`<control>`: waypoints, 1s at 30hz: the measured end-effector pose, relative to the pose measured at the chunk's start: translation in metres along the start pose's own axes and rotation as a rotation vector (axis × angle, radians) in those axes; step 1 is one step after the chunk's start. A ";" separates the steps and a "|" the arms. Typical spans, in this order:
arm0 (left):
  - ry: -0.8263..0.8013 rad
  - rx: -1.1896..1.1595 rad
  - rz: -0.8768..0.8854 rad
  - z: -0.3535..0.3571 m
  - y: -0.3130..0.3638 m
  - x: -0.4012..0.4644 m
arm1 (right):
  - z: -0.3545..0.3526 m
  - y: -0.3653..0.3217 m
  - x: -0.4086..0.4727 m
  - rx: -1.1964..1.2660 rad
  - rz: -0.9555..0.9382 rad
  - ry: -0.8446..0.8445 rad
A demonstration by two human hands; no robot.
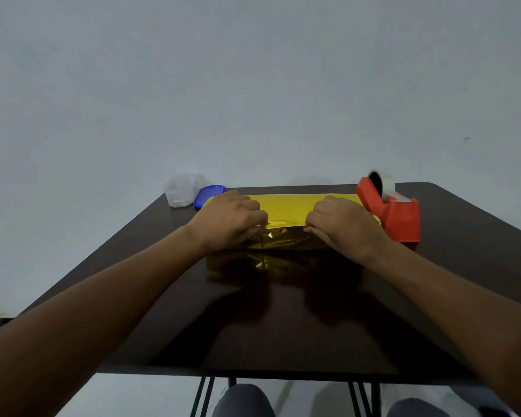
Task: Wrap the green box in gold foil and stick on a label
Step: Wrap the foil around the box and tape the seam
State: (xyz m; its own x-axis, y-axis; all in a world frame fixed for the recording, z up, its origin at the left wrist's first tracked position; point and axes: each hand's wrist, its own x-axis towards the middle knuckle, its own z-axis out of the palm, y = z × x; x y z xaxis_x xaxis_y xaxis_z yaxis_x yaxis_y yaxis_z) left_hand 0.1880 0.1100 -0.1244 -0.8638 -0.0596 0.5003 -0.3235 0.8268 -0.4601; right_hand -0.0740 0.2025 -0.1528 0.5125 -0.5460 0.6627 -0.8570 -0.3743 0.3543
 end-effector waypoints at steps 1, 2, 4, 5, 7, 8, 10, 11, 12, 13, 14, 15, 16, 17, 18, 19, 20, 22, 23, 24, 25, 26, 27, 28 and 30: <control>0.006 0.018 0.026 0.001 -0.001 -0.002 | 0.002 0.001 -0.001 0.000 -0.012 0.008; 0.015 0.039 0.049 0.002 -0.002 -0.005 | 0.004 0.001 -0.003 -0.001 -0.021 0.014; 0.033 0.077 0.093 0.006 -0.003 -0.009 | 0.006 0.002 -0.005 -0.011 -0.032 0.030; 0.039 0.085 0.107 0.007 -0.003 -0.010 | 0.007 0.001 -0.007 -0.020 -0.033 0.040; 0.063 0.052 0.071 0.007 -0.003 -0.009 | 0.009 0.001 -0.010 -0.037 -0.037 0.067; 0.099 0.016 0.018 0.006 -0.002 -0.004 | 0.011 0.001 -0.011 -0.046 -0.039 0.078; 0.160 -0.071 -0.142 -0.001 -0.002 0.010 | 0.013 0.000 -0.013 -0.053 -0.035 0.085; 0.133 -0.121 -0.234 -0.004 -0.004 0.018 | 0.014 -0.001 -0.014 -0.056 -0.030 0.087; 0.054 -0.168 -0.319 -0.006 -0.007 0.027 | 0.015 -0.001 -0.015 -0.057 -0.023 0.083; -0.056 -0.207 -0.382 -0.005 -0.011 0.035 | 0.016 -0.001 -0.015 -0.062 -0.014 0.074; -0.176 -0.241 -0.429 -0.003 -0.016 0.041 | 0.016 -0.001 -0.015 -0.066 -0.013 0.071; -0.290 -0.267 -0.467 0.001 -0.020 0.046 | 0.017 -0.001 -0.015 -0.070 -0.018 0.071; -0.395 -0.286 -0.499 0.006 -0.022 0.049 | 0.017 -0.001 -0.015 -0.074 -0.028 0.073; -0.481 -0.297 -0.519 0.012 -0.024 0.050 | 0.016 -0.001 -0.015 -0.076 -0.046 0.073; -0.549 -0.303 -0.522 0.018 -0.024 0.050 | 0.014 0.000 -0.015 -0.078 -0.052 0.076; -0.605 -0.307 -0.522 0.025 -0.024 0.048 | 0.011 0.000 -0.014 -0.076 -0.034 0.074; -0.643 -0.310 -0.525 0.031 -0.023 0.045 | 0.007 -0.002 -0.011 -0.070 0.017 0.077; -0.650 -0.308 -0.537 0.039 -0.023 0.039 | -0.006 -0.005 0.002 0.013 0.212 0.147; -0.632 -0.307 -0.539 0.040 -0.022 0.037 | -0.010 -0.005 0.012 0.079 0.334 0.207; -0.615 -0.307 -0.538 0.040 -0.022 0.036 | -0.014 -0.003 0.024 0.128 0.452 0.255; -0.607 -0.309 -0.534 0.040 -0.021 0.035 | -0.016 0.001 0.037 0.156 0.543 0.250; -0.606 -0.313 -0.531 0.038 -0.020 0.036 | -0.016 0.004 0.050 0.183 0.608 0.186; -0.605 -0.313 -0.529 0.037 -0.019 0.037 | -0.012 0.009 0.061 0.211 0.657 0.090; -0.602 -0.309 -0.530 0.037 -0.019 0.037 | -0.006 0.013 0.069 0.245 0.696 -0.036; -0.577 -0.298 -0.529 0.037 -0.018 0.035 | 0.008 0.016 0.077 0.283 0.721 -0.371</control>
State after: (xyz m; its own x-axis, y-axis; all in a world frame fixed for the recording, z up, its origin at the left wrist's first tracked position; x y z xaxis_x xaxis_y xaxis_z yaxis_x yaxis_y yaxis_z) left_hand 0.1490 0.0722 -0.1254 -0.7149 -0.6914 0.1042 -0.6963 0.7176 -0.0160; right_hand -0.0481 0.1485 -0.1018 -0.1254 -0.9138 0.3862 -0.9595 0.0127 -0.2816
